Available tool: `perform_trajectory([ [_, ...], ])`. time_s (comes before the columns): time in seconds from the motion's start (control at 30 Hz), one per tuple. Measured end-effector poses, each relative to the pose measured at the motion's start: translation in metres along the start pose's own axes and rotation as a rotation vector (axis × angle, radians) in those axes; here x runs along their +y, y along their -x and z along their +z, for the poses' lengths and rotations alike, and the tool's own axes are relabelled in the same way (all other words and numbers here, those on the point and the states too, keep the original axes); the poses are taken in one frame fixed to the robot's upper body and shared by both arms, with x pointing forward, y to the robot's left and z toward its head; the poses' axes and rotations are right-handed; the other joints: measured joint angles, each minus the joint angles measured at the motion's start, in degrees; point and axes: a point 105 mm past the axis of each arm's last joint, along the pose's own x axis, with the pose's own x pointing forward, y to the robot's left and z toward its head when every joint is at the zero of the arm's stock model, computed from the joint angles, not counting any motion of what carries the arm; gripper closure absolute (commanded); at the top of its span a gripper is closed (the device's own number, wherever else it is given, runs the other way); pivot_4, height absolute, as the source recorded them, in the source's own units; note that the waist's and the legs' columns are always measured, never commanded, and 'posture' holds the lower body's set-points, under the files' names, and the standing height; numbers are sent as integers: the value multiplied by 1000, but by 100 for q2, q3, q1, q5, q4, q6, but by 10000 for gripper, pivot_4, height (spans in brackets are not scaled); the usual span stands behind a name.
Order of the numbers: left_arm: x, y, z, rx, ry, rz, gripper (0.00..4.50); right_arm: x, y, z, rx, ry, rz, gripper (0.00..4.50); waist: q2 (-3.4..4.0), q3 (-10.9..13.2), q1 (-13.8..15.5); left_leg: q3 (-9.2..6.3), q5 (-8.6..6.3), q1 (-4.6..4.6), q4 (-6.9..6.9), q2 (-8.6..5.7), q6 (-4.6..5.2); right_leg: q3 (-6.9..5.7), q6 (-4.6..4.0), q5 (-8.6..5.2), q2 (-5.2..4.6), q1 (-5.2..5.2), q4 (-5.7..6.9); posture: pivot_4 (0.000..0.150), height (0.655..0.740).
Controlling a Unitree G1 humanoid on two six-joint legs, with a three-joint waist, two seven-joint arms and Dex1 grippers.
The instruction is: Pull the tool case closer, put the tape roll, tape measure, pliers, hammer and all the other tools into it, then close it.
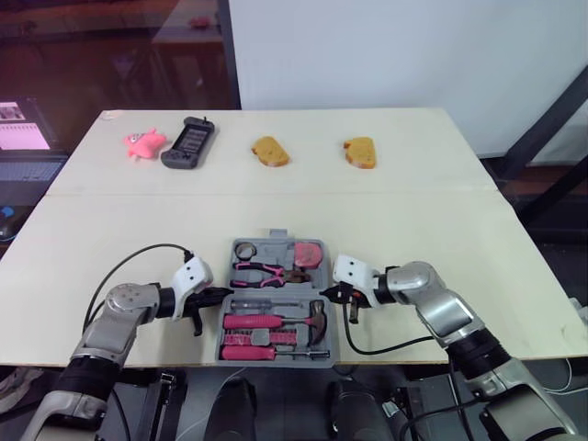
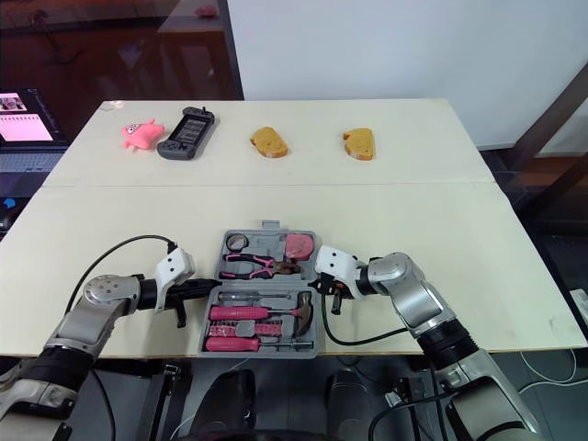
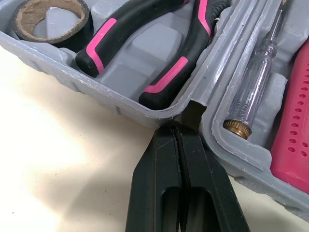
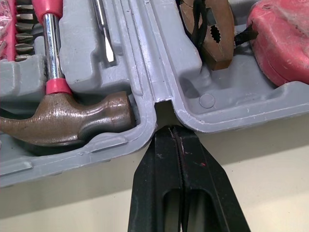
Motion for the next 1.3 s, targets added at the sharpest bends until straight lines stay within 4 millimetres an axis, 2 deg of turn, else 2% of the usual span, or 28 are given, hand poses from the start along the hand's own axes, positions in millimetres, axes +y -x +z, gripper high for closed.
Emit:
perform_trajectory([
  [0.2,0,0,-1,-9,-3,11,45000,-2,5,-3,9,-1,-5,44650,0,0,0,0,0,0,0,0,0,0,0,0,0,0,0,1500,7207],
  [0.33,1,7,-7,-23,29,55,45000,-1,20,-13,28,-45,-10,44650,0,0,-7,0,0,0,-3,0,0,0,-1,-1,0,-1,-2,1500,7207],
  [0.37,5,16,-11,-35,51,92,45000,0,28,-19,38,-64,-17,44650,-1,1,-28,0,0,-1,-8,1,0,1,-2,-1,0,-6,-2,1500,7207],
  [0.47,11,48,-25,-51,125,184,45000,-3,50,-34,54,-136,-58,37924,-2,5,-58,1,0,-1,-18,2,0,1,-10,-5,0,-16,-1,1500,7207],
  [0.53,7,65,-22,-97,159,205,45000,-7,62,-30,23,-176,-79,28089,-2,8,-26,1,0,-3,-18,2,0,1,-10,-6,-1,-15,-4,1500,7207],
  [0.57,1,68,-11,-146,169,185,45000,-7,67,-22,-13,-195,-78,22011,-2,13,-8,1,-1,-10,-14,2,-2,1,-13,-7,-1,-15,-7,1500,7207],
  [0.6,-3,68,-4,-171,171,167,45000,-7,69,-18,-29,-202,-77,18608,-3,13,3,1,-1,-11,-13,2,-2,1,-14,-8,-2,-12,-9,1500,7207],
  [0.73,-53,59,38,-255,168,-53,45000,-4,76,-1,-100,-306,-47,273,-7,17,26,2,-2,-20,-6,0,-3,1,-19,-6,-8,0,-45,1500,7207],
  [0.83,-79,43,49,-233,128,-174,45000,-4,72,4,-116,-386,-39,273,-4,17,5,3,-1,-20,-8,0,-3,1,-23,-2,-7,-1,-53,1500,7207],
  [0.93,-90,25,52,-197,81,-232,45000,-4,65,9,-137,-470,-44,273,-4,17,7,3,-1,-23,-9,0,-2,1,-23,-2,-6,-4,-53,1500,7207],
  [1.03,-91,12,51,-152,36,-240,45000,-6,60,14,-163,-559,-55,273,-3,17,8,3,-1,-26,-8,-1,-2,1,-22,-2,-6,-5,-56,1500,7207],
  [1.2,-84,-8,26,-42,39,-186,45000,-8,55,13,-170,-666,-90,273,-3,16,6,3,-1,-29,-9,-1,-1,1,-21,-2,-6,-6,-59,1500,7207],
  [1.3,-84,-12,25,-29,25,-180,45000,-14,49,15,-186,-710,-124,273,0,16,0,3,-1,-29,-10,-1,-1,1,-21,-1,-6,-7,-59,1500,7207],
])
